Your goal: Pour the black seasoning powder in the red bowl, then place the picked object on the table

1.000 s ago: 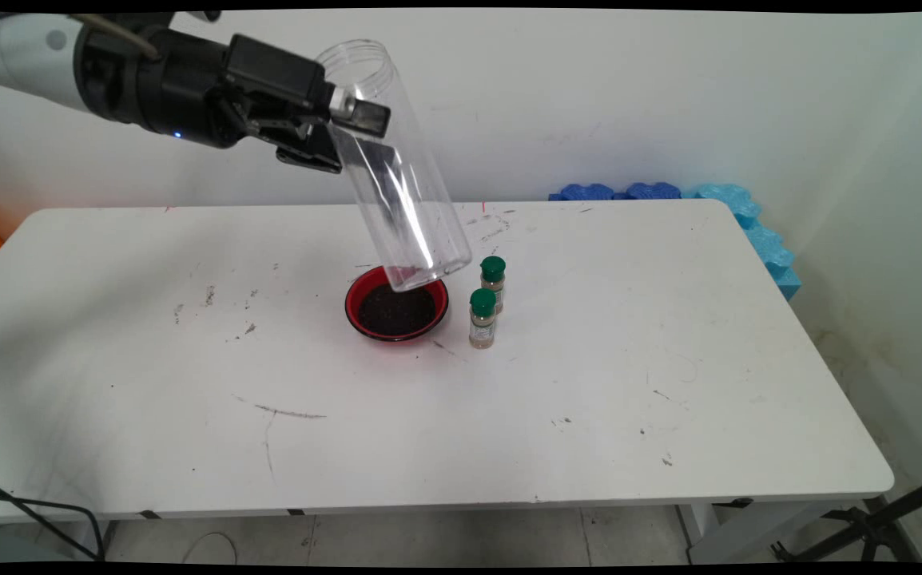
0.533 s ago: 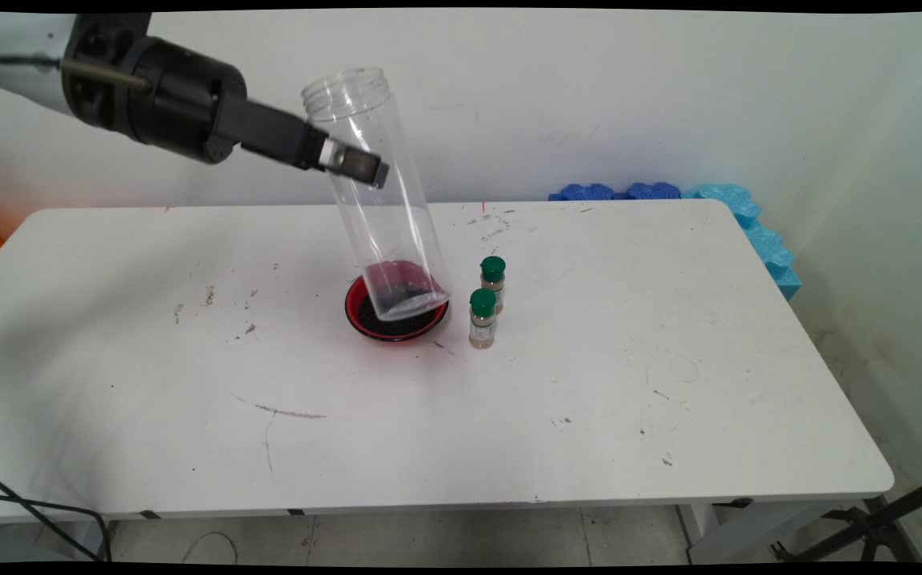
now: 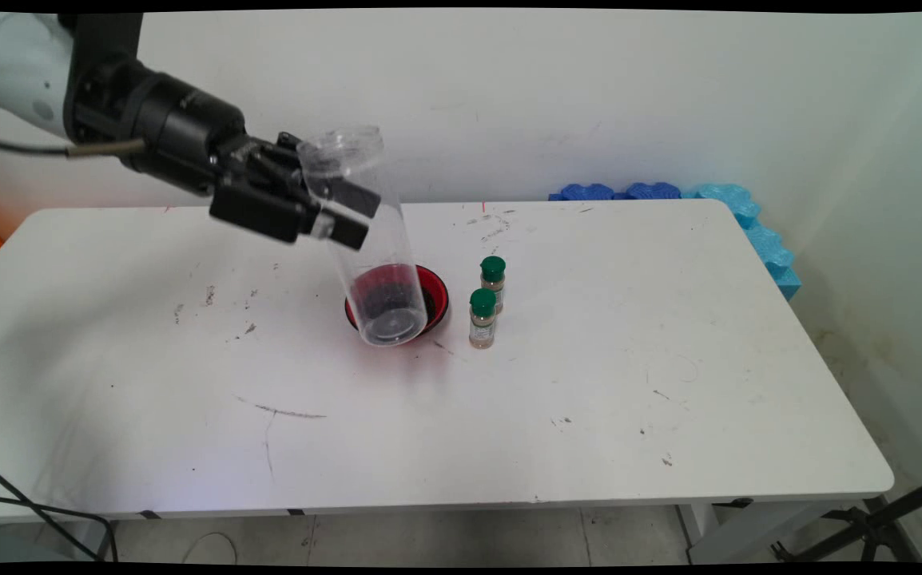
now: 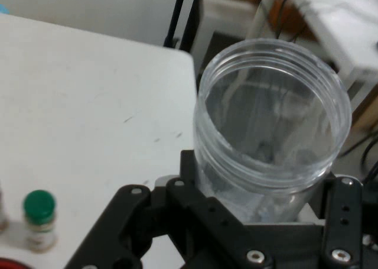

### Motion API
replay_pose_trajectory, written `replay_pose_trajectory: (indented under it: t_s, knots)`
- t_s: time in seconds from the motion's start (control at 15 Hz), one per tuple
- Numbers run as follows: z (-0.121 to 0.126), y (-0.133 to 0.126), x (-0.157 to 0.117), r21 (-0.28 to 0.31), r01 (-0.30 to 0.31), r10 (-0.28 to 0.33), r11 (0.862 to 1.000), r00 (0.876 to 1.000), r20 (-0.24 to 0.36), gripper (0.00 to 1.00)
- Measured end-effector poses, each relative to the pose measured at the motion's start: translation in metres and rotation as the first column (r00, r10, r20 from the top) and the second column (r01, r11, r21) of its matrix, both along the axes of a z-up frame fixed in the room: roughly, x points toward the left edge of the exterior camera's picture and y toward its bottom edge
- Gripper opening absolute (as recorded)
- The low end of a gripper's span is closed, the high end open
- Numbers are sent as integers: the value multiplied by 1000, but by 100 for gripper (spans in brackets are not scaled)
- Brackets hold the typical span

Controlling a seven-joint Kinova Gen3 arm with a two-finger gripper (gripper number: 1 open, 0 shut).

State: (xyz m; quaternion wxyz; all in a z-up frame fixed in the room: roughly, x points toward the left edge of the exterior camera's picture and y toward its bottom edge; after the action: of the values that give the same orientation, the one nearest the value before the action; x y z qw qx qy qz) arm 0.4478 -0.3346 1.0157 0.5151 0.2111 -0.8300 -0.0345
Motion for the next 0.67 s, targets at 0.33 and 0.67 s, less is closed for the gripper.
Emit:
replay_pose_trajectory:
  t_s: [0.33,0.67]
  knots:
    - [-17,12,-9,-173,88,-63,981,988,143,0]
    - [-46,22,-26,-247,122,-61,961,969,241,0]
